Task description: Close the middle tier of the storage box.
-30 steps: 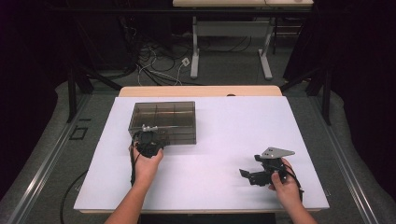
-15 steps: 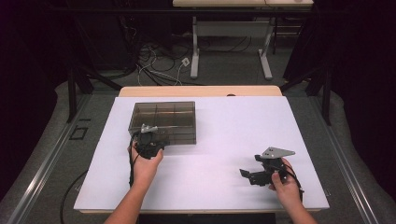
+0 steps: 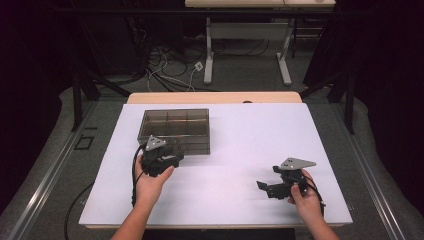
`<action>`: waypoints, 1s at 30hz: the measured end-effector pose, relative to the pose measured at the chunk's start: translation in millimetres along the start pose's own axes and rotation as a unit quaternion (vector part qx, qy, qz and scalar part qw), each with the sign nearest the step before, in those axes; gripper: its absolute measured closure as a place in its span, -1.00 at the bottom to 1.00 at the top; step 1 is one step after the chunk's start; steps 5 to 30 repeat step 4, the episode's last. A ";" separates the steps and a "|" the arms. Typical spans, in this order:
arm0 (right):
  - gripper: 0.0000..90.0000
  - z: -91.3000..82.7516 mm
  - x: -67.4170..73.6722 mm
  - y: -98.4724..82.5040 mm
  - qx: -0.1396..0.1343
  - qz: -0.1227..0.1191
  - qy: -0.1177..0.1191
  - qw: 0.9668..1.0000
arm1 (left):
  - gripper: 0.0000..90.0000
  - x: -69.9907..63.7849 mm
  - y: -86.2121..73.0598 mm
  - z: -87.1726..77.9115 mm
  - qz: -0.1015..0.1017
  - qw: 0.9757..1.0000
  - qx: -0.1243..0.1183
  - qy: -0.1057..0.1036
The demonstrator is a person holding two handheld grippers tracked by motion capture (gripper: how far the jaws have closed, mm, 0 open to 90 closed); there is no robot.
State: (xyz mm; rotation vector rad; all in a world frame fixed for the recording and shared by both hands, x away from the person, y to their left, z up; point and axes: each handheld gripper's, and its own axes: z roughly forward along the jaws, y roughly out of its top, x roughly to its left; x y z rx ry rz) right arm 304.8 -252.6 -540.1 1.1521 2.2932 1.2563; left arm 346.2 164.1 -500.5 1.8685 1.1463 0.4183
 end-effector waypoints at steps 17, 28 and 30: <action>-0.73 -1.4 -0.8 0.3 0.002 0.004 0.001 1.000 | -0.05 3.3 -4.2 -10.5 0.010 1.000 -0.011 -0.003; -0.73 -1.4 -0.8 0.3 0.002 0.004 0.001 1.000 | -0.05 3.3 -4.2 -10.5 0.010 1.000 -0.011 -0.003; -0.73 -1.4 -0.8 0.3 0.002 0.004 0.001 1.000 | -0.05 3.3 -4.2 -10.5 0.010 1.000 -0.011 -0.003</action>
